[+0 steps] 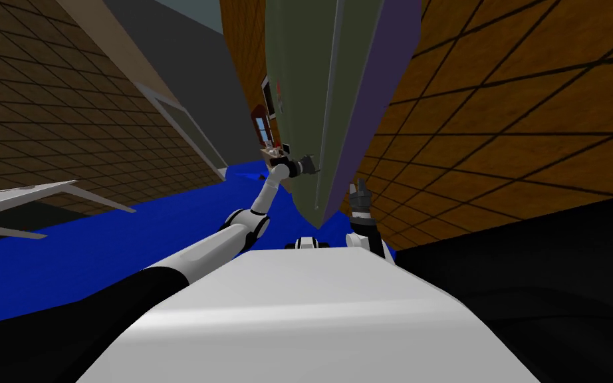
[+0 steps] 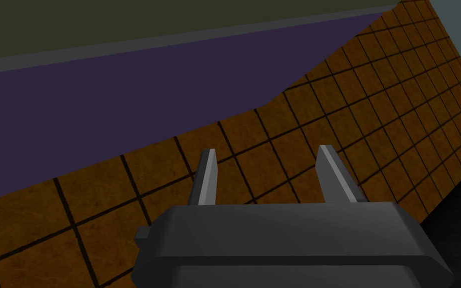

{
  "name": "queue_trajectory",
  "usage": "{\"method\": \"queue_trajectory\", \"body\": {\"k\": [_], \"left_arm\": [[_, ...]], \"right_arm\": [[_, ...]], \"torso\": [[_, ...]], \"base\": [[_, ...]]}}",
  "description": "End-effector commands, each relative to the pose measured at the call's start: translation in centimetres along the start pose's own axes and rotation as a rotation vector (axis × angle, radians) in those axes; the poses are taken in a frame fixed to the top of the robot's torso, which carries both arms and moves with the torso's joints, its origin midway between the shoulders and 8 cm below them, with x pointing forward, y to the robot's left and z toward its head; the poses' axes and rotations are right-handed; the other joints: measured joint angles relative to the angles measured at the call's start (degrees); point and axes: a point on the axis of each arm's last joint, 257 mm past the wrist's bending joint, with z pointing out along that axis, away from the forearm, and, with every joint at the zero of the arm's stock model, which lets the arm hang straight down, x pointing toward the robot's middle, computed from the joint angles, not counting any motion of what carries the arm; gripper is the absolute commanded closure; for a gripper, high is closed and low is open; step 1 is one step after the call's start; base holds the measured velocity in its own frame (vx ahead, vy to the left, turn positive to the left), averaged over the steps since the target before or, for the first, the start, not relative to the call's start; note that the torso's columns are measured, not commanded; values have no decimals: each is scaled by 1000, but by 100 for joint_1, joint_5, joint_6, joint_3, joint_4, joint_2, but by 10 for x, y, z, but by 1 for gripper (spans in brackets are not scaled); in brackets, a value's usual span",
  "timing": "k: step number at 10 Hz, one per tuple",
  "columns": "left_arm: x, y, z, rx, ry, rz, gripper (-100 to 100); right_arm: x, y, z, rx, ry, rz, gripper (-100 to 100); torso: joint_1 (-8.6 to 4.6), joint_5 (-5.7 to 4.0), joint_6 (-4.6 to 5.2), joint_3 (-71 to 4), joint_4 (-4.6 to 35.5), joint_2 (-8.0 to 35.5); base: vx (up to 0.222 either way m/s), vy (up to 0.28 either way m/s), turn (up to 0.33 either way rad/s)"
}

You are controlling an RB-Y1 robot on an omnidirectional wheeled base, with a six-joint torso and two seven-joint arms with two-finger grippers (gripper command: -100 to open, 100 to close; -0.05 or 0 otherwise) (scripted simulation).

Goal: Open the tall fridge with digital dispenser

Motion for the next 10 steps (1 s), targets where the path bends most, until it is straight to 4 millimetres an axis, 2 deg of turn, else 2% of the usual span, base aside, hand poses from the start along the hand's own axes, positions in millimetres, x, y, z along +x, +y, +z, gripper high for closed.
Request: {"method": "queue_trajectory", "body": {"k": [1,3,5,6,7,9,10], "left_arm": [[16,15,-6,-33,37,2,-100],[40,40,-12,-93,94,2,-100],[63,66,-20,-156,149,1,-100],[69,65,-22,-153,159,10,-100],[82,78,-28,-185,190,13,-100],[108,105,-41,-250,253,20,-100],[100,96,-40,-228,233,16,-100]], "right_arm": [[0,0,0,0,0,0,0],[0,0,0,0,0,0,0],[0,0,0,0,0,0,0],[0,0,0,0,0,0,0],[0,0,0,0,0,0,0],[0,0,0,0,0,0,0],[0,0,0,0,0,0,0]], "torso": [[7,2,-7,12,7,17],[16,6,-8,21,12,30],[-11,-3,-4,3,2,1],[-4,-1,-4,3,3,4],[-3,-6,27,6,-2,10],[-21,-7,1,9,5,13],[-15,-5,-2,10,6,11]], "base": [[73,-80,137],[100,-112,331],[146,-188,470],[79,-123,170],[66,-83,215],[68,-156,412],[38,-89,86]]}}
